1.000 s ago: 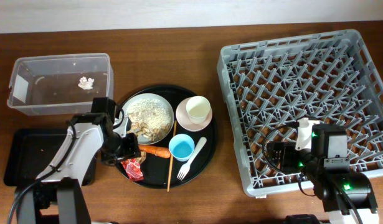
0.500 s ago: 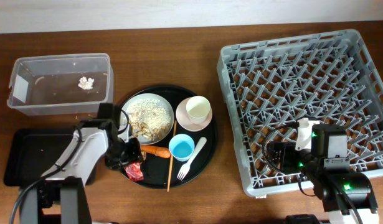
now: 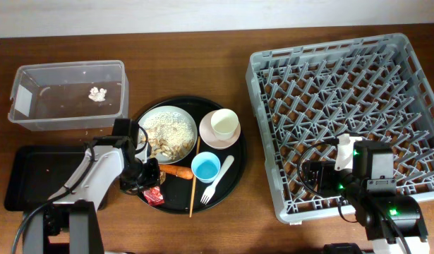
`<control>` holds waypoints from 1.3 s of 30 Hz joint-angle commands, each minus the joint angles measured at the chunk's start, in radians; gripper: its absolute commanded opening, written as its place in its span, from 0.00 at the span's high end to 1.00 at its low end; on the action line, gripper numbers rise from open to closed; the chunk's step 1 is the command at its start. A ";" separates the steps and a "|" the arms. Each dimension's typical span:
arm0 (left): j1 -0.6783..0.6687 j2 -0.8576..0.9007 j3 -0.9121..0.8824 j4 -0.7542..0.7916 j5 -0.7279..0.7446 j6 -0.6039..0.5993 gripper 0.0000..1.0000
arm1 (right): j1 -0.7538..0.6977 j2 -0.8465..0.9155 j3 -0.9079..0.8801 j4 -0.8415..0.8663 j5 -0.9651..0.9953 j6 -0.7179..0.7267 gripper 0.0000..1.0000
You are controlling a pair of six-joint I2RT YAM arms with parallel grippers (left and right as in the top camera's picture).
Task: Sort waste into correct bins and load items into the dishwasher rack
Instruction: 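Lower the left gripper onto the red Apollo wrapper and grasp it, then move the wrapper with the left gripper into the clear bin and release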
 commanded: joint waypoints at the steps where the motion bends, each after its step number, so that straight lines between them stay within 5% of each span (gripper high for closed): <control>1: -0.002 0.003 -0.011 -0.004 -0.008 -0.006 0.75 | 0.007 -0.002 0.021 0.001 -0.002 0.007 0.01; 8: -0.002 0.003 -0.050 0.000 -0.045 -0.006 0.81 | 0.007 -0.002 0.021 0.001 -0.002 0.007 0.01; 12: -0.002 0.003 -0.050 0.009 -0.045 -0.006 1.00 | 0.007 -0.002 0.021 0.000 -0.002 0.007 0.01; 39: -0.001 -0.031 0.274 -0.132 -0.124 0.010 1.00 | 0.007 -0.002 0.021 0.001 -0.002 0.007 0.01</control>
